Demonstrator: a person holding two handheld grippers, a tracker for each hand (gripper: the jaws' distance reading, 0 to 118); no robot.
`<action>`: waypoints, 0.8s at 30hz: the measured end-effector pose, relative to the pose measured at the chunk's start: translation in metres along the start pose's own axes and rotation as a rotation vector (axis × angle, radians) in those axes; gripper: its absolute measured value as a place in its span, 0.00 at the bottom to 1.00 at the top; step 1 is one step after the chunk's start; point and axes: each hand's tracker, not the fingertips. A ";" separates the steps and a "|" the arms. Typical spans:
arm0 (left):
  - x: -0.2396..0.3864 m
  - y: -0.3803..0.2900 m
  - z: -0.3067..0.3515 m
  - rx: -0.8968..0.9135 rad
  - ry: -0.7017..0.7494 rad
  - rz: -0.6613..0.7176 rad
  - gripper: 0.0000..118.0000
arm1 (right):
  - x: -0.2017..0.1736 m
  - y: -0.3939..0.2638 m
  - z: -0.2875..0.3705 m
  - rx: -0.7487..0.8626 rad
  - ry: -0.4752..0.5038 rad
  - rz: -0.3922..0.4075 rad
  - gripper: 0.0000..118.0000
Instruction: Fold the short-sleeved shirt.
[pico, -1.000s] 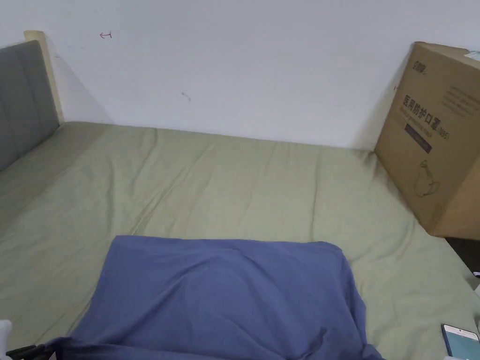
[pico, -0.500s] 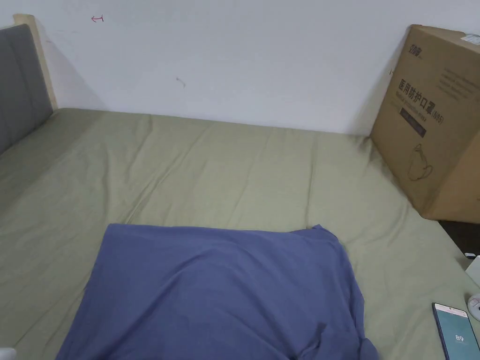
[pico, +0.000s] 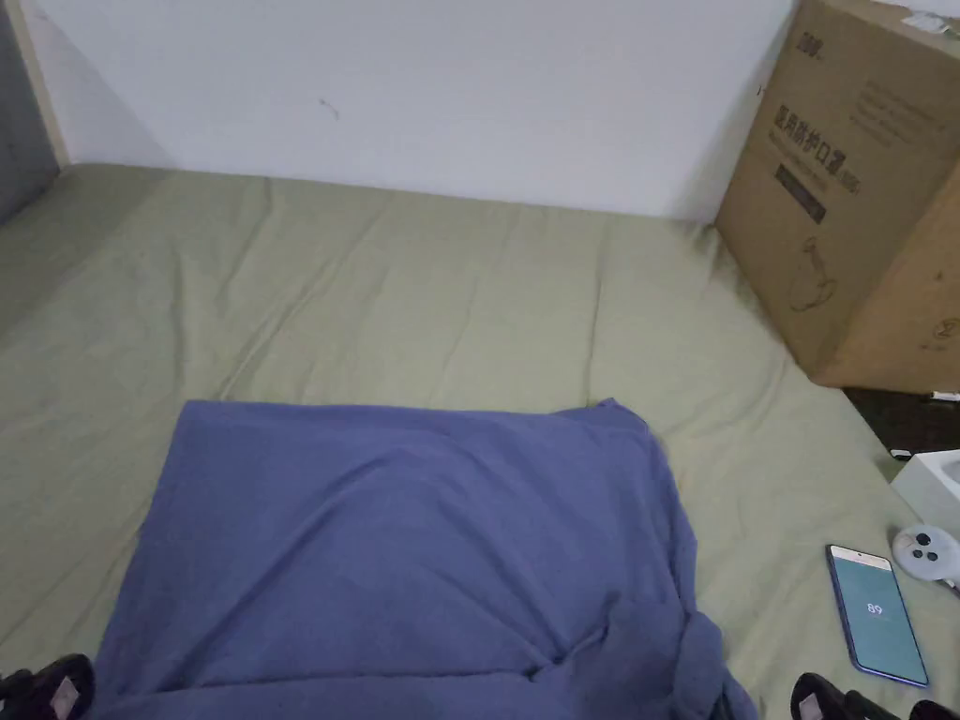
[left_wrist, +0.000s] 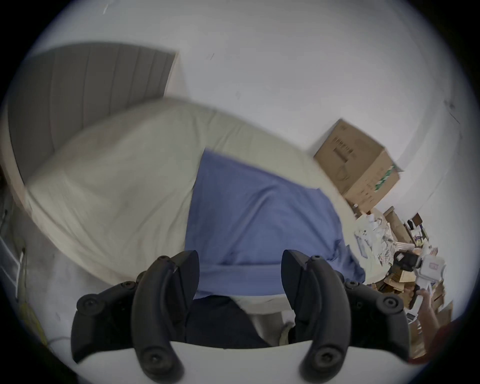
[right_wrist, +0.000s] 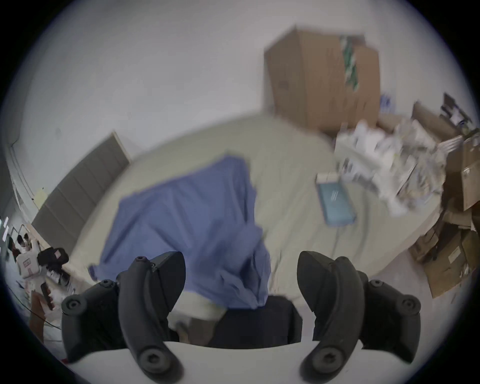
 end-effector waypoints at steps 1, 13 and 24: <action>0.011 -0.002 0.013 0.053 0.006 -0.038 0.51 | -0.005 0.000 0.011 0.027 0.029 -0.001 0.76; 0.037 -0.033 0.020 0.048 0.049 -0.067 0.00 | -0.036 -0.026 -0.002 -0.128 -0.066 0.104 0.00; 0.031 -0.038 0.027 0.039 0.046 -0.004 0.00 | 0.014 -0.077 -0.145 -0.603 -0.054 0.013 0.80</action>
